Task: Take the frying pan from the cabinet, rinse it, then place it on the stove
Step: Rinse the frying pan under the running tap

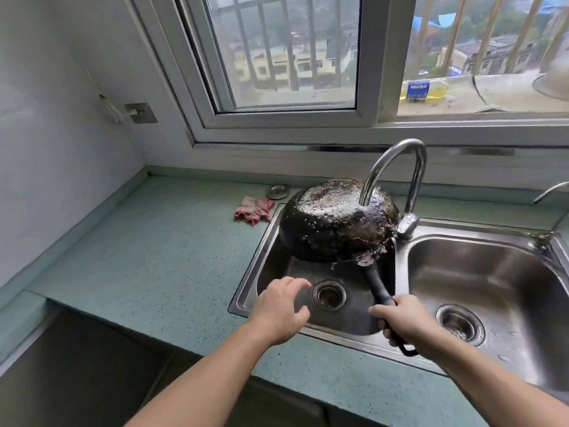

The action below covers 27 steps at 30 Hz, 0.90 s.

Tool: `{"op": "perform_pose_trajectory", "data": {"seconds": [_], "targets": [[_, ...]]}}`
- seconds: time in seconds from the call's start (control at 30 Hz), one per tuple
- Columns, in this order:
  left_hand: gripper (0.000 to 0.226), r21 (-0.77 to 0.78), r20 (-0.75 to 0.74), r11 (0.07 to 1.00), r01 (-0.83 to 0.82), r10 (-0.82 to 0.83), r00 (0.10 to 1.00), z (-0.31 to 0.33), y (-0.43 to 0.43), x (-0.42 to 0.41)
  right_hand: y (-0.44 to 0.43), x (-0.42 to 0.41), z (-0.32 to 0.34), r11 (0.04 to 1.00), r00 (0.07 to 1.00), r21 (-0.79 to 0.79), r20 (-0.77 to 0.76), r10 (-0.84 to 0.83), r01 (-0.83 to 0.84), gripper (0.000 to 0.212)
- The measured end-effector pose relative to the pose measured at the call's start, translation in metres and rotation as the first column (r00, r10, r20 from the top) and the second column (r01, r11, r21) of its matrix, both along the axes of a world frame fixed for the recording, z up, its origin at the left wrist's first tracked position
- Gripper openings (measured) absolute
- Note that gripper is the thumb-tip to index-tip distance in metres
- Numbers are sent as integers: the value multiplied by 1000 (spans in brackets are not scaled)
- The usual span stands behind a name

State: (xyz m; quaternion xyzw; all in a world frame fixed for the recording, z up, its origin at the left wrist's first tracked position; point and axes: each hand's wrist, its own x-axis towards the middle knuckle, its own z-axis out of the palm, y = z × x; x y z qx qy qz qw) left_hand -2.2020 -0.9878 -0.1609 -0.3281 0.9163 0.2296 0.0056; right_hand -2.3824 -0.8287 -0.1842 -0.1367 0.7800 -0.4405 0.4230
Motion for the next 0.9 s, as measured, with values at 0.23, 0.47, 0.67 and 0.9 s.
{"op": "perform_pose_trajectory", "data": {"seconds": [0.23,0.47,0.67,0.9], "targets": [[42,3,47,1000,4,-4,999,-3,-1,-10,-16,0,-4,998,984,-52,175,-14,24,27],[41,51,-21,997,59,-58,998,-9,-4,-24,-21,21,5,994,961,-83,274,-44,69,31],[30,461,-82,886,-45,93,992,-16,4,-36,-21,61,28,987,915,-124,401,-46,104,26],[38,972,58,210,-109,232,971,-11,-6,-21,-30,118,43,950,699,-118,704,-125,288,20]]}}
